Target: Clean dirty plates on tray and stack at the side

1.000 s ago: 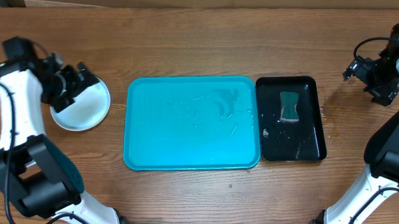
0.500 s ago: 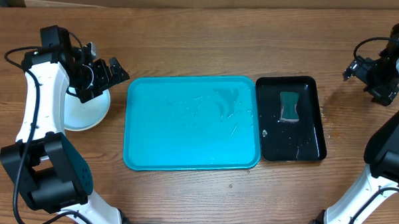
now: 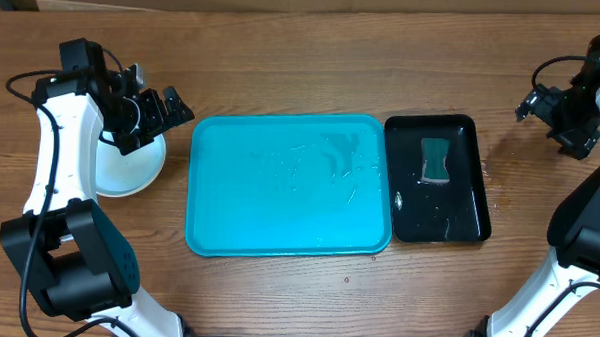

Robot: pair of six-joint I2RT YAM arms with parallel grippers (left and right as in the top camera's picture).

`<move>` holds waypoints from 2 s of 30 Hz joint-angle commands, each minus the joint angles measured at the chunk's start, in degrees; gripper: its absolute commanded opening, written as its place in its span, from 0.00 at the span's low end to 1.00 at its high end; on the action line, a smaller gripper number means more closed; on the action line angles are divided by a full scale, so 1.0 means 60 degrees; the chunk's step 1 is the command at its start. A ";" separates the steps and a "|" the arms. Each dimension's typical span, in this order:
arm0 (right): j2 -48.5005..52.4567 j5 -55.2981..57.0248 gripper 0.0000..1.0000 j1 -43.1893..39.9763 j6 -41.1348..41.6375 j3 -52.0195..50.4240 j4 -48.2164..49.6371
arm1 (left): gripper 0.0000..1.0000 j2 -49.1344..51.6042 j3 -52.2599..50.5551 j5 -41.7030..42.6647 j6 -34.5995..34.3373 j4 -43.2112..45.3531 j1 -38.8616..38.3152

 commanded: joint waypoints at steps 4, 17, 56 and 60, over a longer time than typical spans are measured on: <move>-0.0255 -0.0004 1.00 -0.0004 0.0040 0.0208 0.0011 | 1.00 -0.0022 0.0080 0.0142 0.0215 0.0025 -0.0018; -0.0255 -0.0004 1.00 0.0011 0.0044 0.0208 0.0011 | 1.00 -0.0022 0.0080 0.0142 0.0215 0.0025 -0.0007; -1.3675 0.0678 1.00 0.5319 -0.0878 -0.4069 0.4000 | 1.00 -0.0022 0.0080 0.0142 0.0215 0.0025 -0.0018; -1.5435 0.0674 1.00 0.5074 -0.0871 -0.6768 0.5810 | 1.00 -0.0022 0.0080 0.0142 0.0215 0.0025 -0.0018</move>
